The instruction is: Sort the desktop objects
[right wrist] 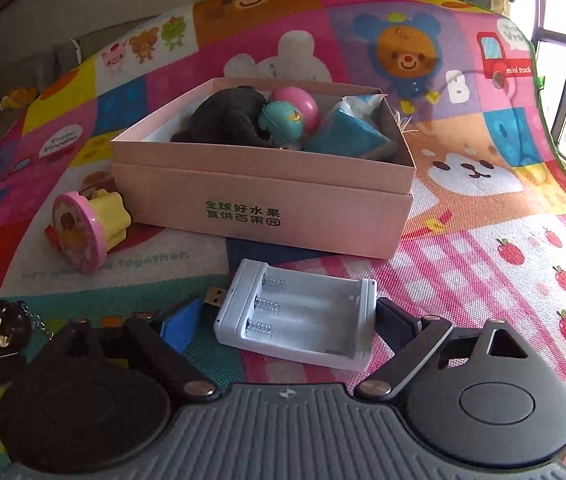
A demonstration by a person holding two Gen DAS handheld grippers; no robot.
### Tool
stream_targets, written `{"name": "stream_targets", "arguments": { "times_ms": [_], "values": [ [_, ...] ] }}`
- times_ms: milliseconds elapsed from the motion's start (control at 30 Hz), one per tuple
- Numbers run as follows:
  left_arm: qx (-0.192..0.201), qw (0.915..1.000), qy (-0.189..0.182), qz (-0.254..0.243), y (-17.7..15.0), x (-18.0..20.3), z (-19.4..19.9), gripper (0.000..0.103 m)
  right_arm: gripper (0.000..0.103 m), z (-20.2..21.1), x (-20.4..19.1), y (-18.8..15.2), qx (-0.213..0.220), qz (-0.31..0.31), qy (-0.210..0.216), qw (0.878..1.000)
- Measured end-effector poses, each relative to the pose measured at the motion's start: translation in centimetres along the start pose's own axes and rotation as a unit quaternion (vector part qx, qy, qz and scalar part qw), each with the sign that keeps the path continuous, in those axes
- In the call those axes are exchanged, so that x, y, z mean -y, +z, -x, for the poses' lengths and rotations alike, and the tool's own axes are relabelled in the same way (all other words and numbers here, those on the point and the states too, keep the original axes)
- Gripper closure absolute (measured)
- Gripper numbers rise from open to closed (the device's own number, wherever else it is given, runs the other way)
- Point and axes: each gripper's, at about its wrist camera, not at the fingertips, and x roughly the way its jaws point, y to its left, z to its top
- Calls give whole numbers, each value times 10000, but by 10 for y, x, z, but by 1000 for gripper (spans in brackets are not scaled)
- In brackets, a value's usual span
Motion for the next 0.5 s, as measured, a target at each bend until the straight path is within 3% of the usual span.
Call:
{"name": "stream_targets", "arguments": {
  "times_ms": [100, 233, 333, 500],
  "values": [
    [-57, 9999, -64, -66, -2, -1, 5, 0, 12, 13, -1, -11, -26, 27, 97, 9999],
    [-221, 9981, -444, -353, -11, -1, 21, 0, 12, 31, 3, -27, 45, -19, 201, 9998],
    [-221, 9987, -252, -389, -17, -1, 26, 0, 12, 33, 6, -28, 58, -115, 200, 9997],
    [-268, 9995, 168, 44, -9, -13, 19, 0, 9, 31, 6, -29, 45, -133, 228, 9996]
  ]
}}
